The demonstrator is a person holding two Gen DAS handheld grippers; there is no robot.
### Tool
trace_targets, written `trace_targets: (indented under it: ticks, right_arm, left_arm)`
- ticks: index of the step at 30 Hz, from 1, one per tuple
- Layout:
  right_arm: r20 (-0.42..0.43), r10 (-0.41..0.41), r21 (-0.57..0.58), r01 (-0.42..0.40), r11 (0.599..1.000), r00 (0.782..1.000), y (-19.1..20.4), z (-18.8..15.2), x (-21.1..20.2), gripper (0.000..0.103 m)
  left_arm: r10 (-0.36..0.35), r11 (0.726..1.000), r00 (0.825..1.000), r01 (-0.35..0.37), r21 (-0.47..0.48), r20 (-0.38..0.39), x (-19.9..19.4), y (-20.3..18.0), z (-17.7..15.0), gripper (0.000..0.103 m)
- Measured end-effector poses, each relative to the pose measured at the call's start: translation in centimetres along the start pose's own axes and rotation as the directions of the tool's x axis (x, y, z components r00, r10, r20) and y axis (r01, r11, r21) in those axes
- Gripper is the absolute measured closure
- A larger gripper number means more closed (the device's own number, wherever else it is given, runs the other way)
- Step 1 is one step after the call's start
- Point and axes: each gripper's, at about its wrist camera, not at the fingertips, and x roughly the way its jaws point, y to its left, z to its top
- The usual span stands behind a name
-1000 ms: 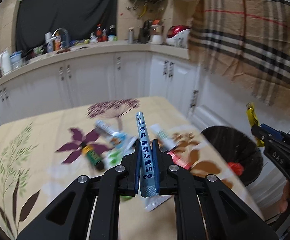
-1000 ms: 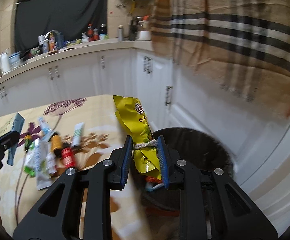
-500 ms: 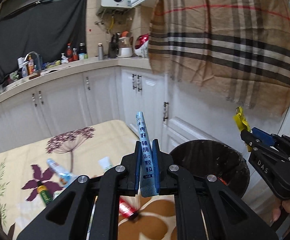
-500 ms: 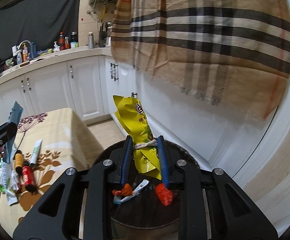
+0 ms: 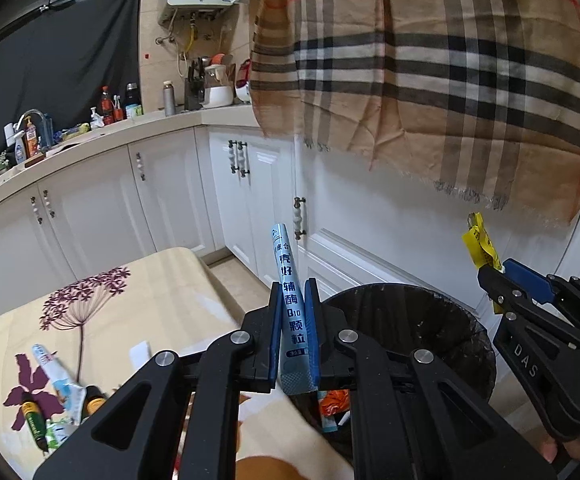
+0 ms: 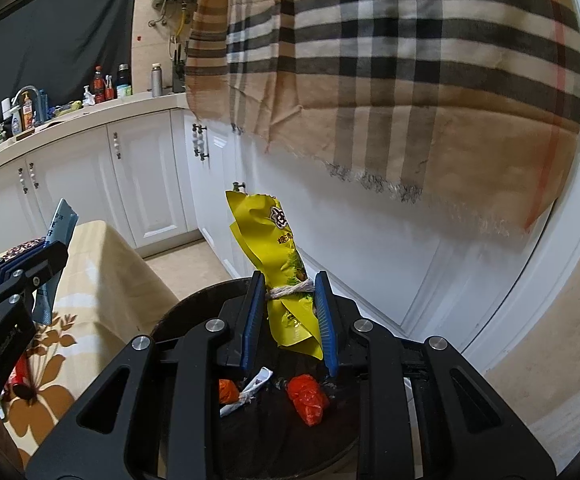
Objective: Collect trash
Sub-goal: 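Carry the yellow wrapper and blue tube in both tools over the black bin, then open both tools to drop the wrapper and blue tube into the bin, then move both open tools back over the trash on the table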
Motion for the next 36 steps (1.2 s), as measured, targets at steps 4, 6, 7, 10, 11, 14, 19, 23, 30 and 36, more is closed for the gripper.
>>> trace_targets:
  ticks: [4,6,7,10,11,14,19,23,30,36]
  right_arm:
    - [-0.014,-0.01,0.01,0.01,1.0,1.0,-0.5,-0.4,0.9,0.078]
    - [-0.018,-0.015,0.015,0.015,1.0,1.0,-0.7,-0.5,1.2,0.078]
    - [-0.02,-0.017,0.018,0.017,1.0,1.0,-0.9,-0.5,1.4,0.078]
    - [-0.026,-0.021,0.022,0.022,1.0,0.999,-1.1,-0.6,1.9,0.078]
    - [-0.028,-0.022,0.023,0.022,0.999,0.999,-1.2,-0.7,2.1,0.078]
    - [-0.035,-0.03,0.018,0.03,0.999,0.999,-1.3,-0.9,2.6,0.078]
    - [-0.039,-0.05,0.024,0.051,0.998,0.998,-1.4,-1.0,3.3,0.064]
    - [-0.041,-0.057,0.028,0.058,0.998,0.998,-1.7,-1.2,3.2,0.064]
    - [-0.045,-0.02,0.018,0.021,1.0,0.999,-0.5,-1.4,1.8,0.064]
    - [-0.057,0.073,-0.005,-0.074,0.997,0.996,2.7,-1.3,0.2,0.065]
  left_arm:
    - [-0.006,1.0,1.0,0.006,0.016,-0.015,1.1,-0.7,-0.1,0.091]
    - [-0.008,1.0,1.0,0.009,0.025,-0.022,1.6,-1.1,-0.2,0.091]
    - [-0.011,1.0,1.0,0.011,0.027,-0.028,1.9,-1.2,-0.2,0.091]
    - [-0.014,1.0,0.999,0.015,0.024,-0.04,2.6,-1.5,-0.2,0.09]
    - [-0.015,1.0,0.999,0.016,0.022,-0.043,2.8,-1.6,-0.1,0.09]
    - [-0.019,1.0,0.998,0.02,0.019,-0.054,3.3,-1.8,0.0,0.089]
    - [-0.023,1.0,0.997,0.024,0.009,-0.077,4.2,-1.9,0.2,0.067]
    - [-0.019,1.0,0.996,0.02,0.006,-0.082,4.3,-1.8,0.1,0.056]
    - [-0.002,1.0,0.997,0.0,-0.024,-0.079,2.2,-0.3,-0.1,0.045]
    - [0.055,0.996,0.993,-0.062,-0.07,-0.104,-1.2,3.6,-1.6,0.045]
